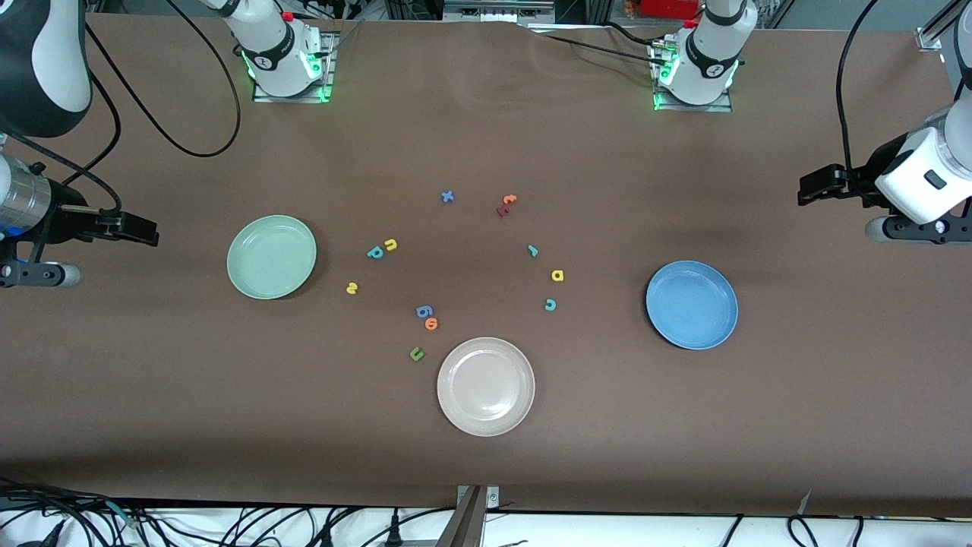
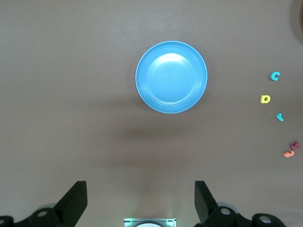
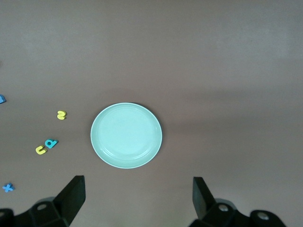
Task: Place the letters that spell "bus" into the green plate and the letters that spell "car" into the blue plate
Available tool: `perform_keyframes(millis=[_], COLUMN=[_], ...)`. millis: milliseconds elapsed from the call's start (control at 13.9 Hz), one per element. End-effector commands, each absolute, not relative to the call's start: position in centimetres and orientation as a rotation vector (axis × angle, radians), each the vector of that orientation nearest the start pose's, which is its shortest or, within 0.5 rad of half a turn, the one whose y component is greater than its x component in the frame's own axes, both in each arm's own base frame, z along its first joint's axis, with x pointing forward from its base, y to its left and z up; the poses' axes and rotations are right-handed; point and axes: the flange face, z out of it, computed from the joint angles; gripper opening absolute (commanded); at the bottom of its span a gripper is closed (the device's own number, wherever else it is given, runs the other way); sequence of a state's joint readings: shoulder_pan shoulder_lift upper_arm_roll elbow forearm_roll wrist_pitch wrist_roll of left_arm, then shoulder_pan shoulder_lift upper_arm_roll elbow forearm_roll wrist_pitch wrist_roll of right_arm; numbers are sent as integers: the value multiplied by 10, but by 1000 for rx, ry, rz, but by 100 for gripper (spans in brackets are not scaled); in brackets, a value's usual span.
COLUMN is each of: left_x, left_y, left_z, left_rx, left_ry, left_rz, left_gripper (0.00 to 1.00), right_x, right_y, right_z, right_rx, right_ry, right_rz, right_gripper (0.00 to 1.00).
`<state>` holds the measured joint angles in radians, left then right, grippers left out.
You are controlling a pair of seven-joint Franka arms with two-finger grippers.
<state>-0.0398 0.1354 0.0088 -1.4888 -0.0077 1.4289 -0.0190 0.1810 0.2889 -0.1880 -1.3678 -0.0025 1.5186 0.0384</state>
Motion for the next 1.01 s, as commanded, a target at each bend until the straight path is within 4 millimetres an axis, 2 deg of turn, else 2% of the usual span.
perform_keyframes(millis=[0,433,939], left_x=[576,576,577], left_y=[-17,-17,-17], left_z=[580,581,580], left_rx=[-3142,-3144,-3145], left_ry=[35,31,33], left_rz=[307,305,308], left_gripper=[100,100,100], right_x=[625,626,624], right_y=[11,13,0], right_z=[549,549,549], right_rx=[-3170,-3172,-3173], right_ry=[85,85,97], right_rz=[206,203,216], right_gripper=[100,100,100])
